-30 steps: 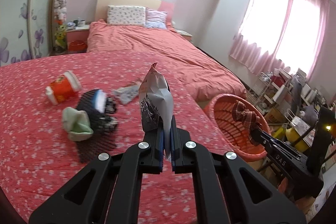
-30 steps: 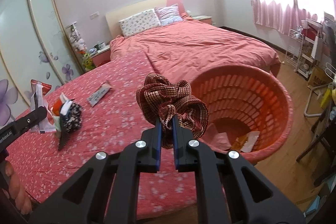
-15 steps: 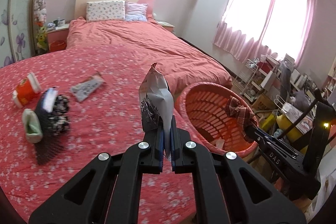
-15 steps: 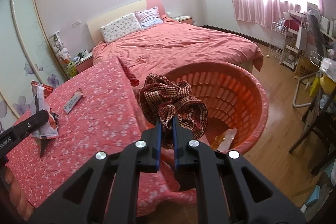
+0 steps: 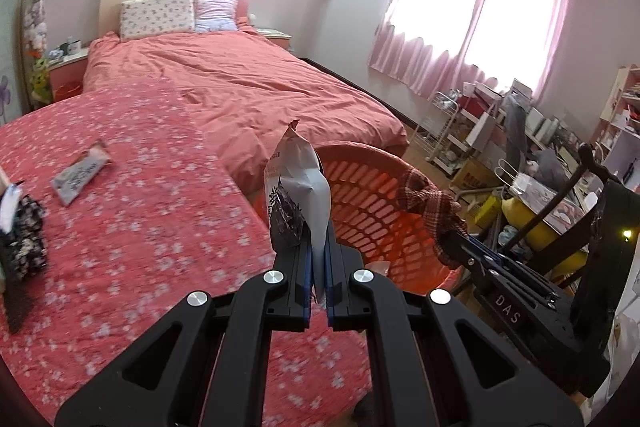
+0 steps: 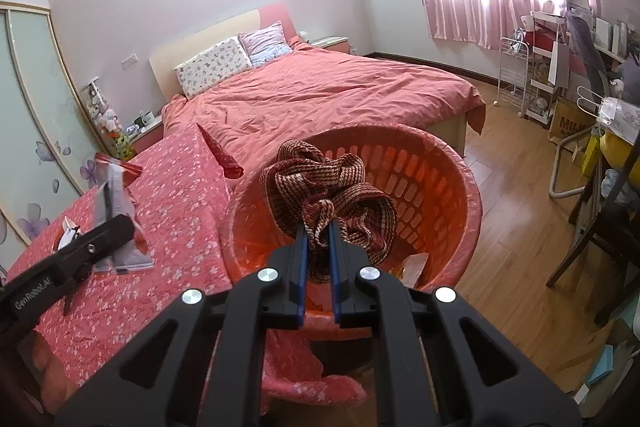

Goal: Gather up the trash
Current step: 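Carry scrunchie and silver wrapper over the orange basket and open both tools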

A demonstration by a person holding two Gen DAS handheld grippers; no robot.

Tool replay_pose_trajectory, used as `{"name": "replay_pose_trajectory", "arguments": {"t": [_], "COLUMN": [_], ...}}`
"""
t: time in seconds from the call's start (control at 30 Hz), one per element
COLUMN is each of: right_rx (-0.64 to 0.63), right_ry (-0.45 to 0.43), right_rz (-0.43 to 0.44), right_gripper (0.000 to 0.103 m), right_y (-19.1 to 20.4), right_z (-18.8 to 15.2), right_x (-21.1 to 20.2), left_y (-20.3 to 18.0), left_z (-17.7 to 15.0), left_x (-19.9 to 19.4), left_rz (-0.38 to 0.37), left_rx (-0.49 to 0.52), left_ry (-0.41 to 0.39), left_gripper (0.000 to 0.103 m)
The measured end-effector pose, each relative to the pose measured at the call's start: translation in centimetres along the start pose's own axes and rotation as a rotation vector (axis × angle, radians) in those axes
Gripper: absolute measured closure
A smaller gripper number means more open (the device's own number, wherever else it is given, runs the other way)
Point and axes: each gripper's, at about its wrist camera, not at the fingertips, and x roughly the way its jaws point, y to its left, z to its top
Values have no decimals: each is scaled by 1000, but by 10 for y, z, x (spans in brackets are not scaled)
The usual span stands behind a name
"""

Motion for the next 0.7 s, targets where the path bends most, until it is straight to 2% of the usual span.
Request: {"name": "replay_pose_trajectory", "arguments": {"t": [0.7], "right_rx": [68], "right_ry": [-9], "right_rz": [30], "right_gripper": [92], "right_y": [-26], "right_z": [12], "right_x": [33], "left_y": [-33], "left_z": [7], "left_x": [64], "left_rz": [-57], "left_rx": [47], "left_ry": [101], "left_gripper": [98]}}
